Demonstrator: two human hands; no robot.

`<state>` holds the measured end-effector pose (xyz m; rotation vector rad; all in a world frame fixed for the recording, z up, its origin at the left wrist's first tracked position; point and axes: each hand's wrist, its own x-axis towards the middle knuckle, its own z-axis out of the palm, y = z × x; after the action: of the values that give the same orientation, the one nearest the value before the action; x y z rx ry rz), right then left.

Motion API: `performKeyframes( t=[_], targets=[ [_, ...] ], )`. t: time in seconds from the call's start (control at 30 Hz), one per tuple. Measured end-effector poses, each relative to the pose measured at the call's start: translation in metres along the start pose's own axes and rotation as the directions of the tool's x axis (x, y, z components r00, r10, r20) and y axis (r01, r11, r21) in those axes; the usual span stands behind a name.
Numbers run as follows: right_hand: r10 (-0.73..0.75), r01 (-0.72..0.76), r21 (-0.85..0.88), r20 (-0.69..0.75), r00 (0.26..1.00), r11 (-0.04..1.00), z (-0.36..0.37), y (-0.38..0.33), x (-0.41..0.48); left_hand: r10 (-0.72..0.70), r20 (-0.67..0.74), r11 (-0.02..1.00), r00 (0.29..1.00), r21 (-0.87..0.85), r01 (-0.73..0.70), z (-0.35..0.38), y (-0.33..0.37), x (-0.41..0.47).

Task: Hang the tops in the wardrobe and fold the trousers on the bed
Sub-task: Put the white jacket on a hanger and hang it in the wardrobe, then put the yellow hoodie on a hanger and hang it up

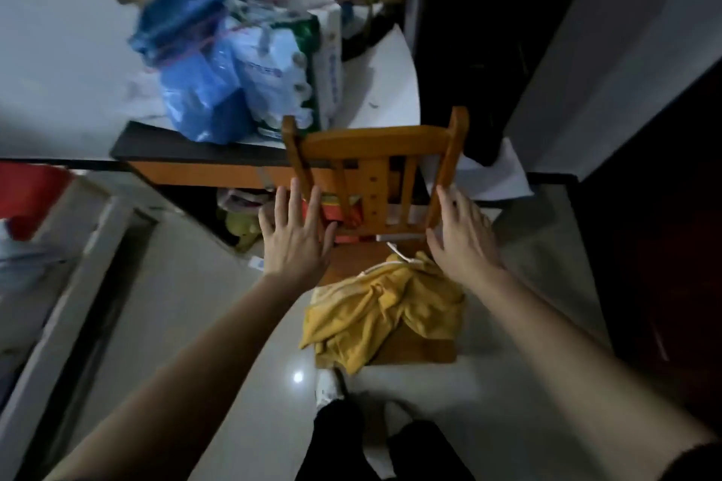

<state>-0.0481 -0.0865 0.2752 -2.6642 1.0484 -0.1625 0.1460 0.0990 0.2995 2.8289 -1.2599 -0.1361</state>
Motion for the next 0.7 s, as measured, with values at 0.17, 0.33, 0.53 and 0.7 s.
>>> performKeyframes(
  t=[0.17,0.33,0.53,0.7],
  targets=[
    [0.225,-0.211,-0.091,0.183,0.957,0.973,0.075,0.051,-0.035,0.152,0.211,0.988,0.966,-0.047,-0.145,0.106,0.021,0.014],
    [0.435,-0.428,-0.103,0.363,0.824,0.898,0.182,0.062,-0.05,0.256,0.362,0.966,0.896,-0.064,-0.25,0.212,0.013,0.023],
    [0.559,-0.654,-0.006,0.524,0.642,0.756,0.296,0.07,-0.076,0.355,0.496,0.934,0.792,-0.165,-0.316,0.312,0.014,0.029],
    [0.758,-0.92,0.305,0.532,0.378,0.245,0.347,0.088,-0.06,0.357,0.511,0.934,0.782,-0.224,-0.28,0.362,0.033,0.047]
  ],
)
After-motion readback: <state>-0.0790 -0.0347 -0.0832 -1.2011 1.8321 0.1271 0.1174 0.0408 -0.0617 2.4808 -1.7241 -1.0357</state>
